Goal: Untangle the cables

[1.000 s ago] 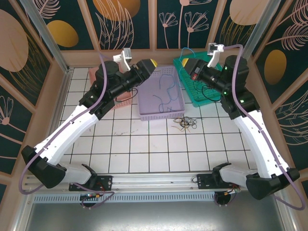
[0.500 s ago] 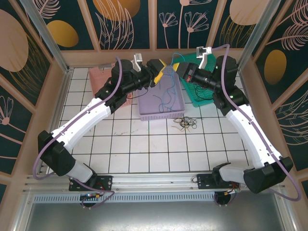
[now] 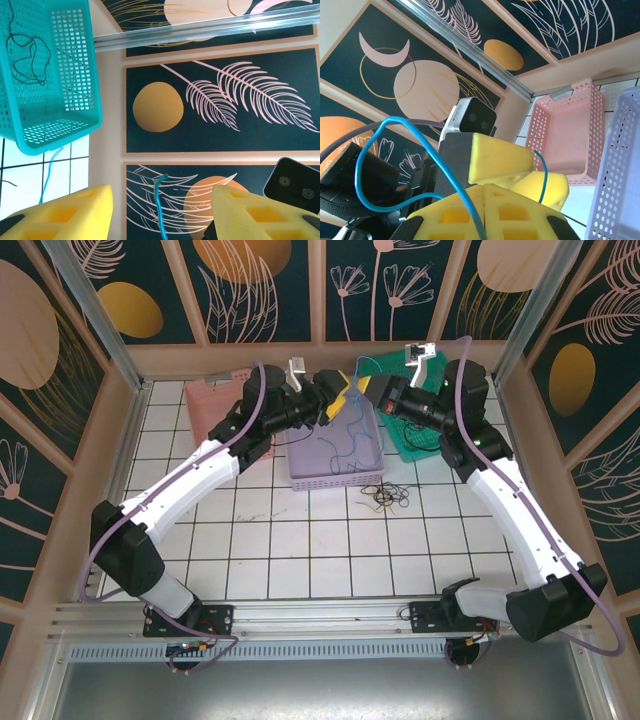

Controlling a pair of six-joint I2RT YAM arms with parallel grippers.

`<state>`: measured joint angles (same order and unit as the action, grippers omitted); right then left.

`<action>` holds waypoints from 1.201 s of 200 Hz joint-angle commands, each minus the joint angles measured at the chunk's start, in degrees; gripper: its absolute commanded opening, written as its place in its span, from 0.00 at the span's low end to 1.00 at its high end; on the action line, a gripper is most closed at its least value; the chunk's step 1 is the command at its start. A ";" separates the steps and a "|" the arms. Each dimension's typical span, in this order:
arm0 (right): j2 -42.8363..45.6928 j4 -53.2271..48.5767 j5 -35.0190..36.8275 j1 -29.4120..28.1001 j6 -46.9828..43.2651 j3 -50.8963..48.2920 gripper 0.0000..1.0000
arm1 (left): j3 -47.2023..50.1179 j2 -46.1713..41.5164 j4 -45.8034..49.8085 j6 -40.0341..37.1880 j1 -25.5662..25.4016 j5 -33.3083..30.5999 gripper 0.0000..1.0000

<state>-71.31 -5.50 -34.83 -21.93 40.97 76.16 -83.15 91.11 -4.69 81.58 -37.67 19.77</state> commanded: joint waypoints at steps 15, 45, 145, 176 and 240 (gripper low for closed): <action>0.87 3.30 -1.29 0.30 0.93 -0.81 0.00 | -0.92 1.60 -4.25 3.08 -0.02 1.46 0.54; 1.08 3.41 -1.29 0.24 1.04 -1.51 0.00 | -1.66 2.40 -6.01 3.76 0.01 1.63 0.42; 2.24 -8.68 0.75 0.29 -4.68 -2.31 0.00 | -8.83 0.77 1.76 -3.98 9.38 -0.69 0.00; 0.94 -16.86 0.83 -0.97 -9.30 -2.63 0.00 | -18.97 4.60 4.73 -8.72 12.67 1.06 0.00; -4.45 -24.63 -3.94 -11.01 -13.29 -4.24 0.00 | -39.20 17.02 6.18 -15.27 15.15 2.81 0.00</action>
<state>-75.55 -24.88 -35.03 -30.46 29.82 74.08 -116.40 103.59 1.58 70.22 -24.29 22.79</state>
